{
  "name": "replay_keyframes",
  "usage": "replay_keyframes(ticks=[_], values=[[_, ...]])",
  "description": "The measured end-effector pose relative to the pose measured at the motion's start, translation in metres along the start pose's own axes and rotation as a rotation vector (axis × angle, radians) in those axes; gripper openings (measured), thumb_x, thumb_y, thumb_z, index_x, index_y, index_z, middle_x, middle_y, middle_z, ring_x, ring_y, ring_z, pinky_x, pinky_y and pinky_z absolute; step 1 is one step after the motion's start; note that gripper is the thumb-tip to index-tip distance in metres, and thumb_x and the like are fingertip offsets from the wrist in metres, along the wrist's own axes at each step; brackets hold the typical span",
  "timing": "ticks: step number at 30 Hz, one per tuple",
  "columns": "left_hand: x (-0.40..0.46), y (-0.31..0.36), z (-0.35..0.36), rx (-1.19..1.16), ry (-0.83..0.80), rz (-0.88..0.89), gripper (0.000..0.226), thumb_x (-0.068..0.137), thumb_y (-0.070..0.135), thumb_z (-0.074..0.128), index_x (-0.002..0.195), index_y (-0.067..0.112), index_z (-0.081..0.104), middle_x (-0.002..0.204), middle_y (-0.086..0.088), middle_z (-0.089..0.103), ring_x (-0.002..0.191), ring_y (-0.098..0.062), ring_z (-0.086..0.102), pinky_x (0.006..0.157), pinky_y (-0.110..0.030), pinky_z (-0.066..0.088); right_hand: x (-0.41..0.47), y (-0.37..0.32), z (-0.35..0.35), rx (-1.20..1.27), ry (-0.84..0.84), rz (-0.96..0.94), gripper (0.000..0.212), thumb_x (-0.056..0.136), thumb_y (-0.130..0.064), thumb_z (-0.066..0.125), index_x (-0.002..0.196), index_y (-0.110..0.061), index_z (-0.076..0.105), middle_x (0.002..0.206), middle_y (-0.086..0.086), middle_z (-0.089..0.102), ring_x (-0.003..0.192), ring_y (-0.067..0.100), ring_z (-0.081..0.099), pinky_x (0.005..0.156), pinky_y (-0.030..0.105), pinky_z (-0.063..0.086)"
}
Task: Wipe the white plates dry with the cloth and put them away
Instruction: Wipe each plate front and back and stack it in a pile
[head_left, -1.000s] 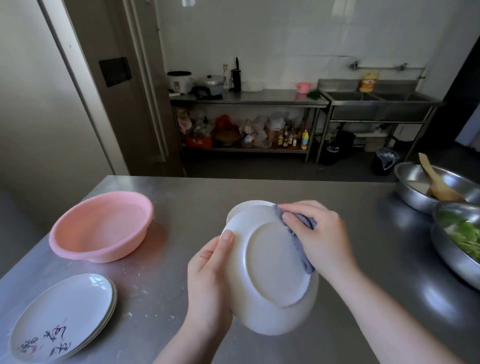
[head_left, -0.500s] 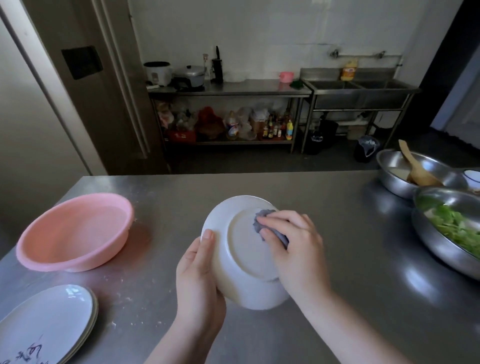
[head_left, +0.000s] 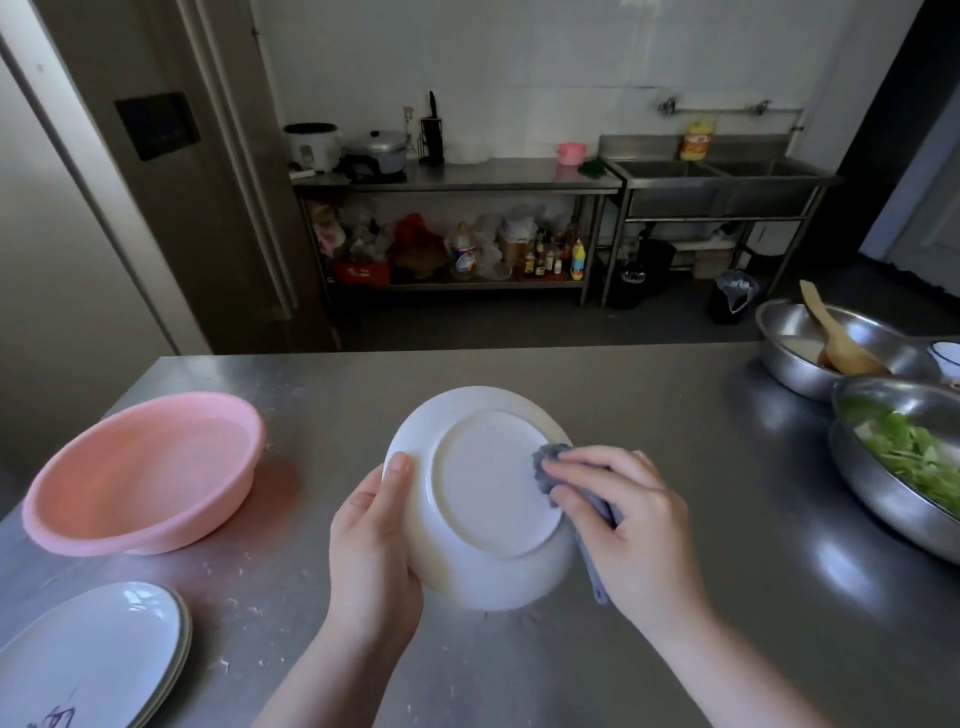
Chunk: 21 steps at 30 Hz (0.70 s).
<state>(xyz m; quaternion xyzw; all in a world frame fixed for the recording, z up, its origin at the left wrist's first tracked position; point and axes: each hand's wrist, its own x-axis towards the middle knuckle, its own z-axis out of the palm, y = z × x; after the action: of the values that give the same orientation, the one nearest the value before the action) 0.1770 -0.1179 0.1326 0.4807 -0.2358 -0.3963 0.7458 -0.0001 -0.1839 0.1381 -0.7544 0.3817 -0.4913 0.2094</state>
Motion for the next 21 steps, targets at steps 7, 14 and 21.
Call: replay_keyframes(ticks=[7, 14, 21], values=[[0.037, 0.019, 0.015, 0.652, -0.042, 0.488, 0.032, 0.092, 0.04, 0.05, 0.082, 0.013, 0.064, 0.068, -0.003, 0.06, 0.062, -0.009, 0.052, 0.057, -0.021, 0.039, 0.002, 0.014, -0.012, 0.167, 0.174, 0.266, 0.029, 0.083, 0.0, 0.068, 0.094, -0.025, 0.076, 0.1, -0.013, 0.068, 0.097, 0.013, 0.064, 0.088, 0.044, 0.052], [0.073, -0.004, 0.019, 1.301, -0.356, 1.188, 0.038, 0.096, 0.029, 0.043, 0.077, 0.01, 0.07, 0.049, 0.004, 0.055, 0.039, -0.021, 0.053, 0.031, -0.023, 0.034, -0.009, 0.024, -0.016, 0.231, 0.2, 0.323, 0.029, 0.083, 0.004, 0.066, 0.092, -0.021, 0.076, 0.1, -0.009, 0.069, 0.095, 0.014, 0.066, 0.086, 0.039, 0.052], [0.101, -0.04, 0.011, 1.299, -0.6, 1.35, 0.029, 0.092, 0.024, 0.053, 0.09, 0.005, 0.075, 0.073, 0.002, 0.073, 0.061, -0.018, 0.07, 0.043, -0.024, 0.05, -0.011, 0.03, -0.021, 0.247, 0.213, 0.353, 0.029, 0.083, 0.006, 0.066, 0.09, -0.021, 0.075, 0.097, -0.01, 0.069, 0.092, 0.009, 0.065, 0.082, 0.023, 0.051]])
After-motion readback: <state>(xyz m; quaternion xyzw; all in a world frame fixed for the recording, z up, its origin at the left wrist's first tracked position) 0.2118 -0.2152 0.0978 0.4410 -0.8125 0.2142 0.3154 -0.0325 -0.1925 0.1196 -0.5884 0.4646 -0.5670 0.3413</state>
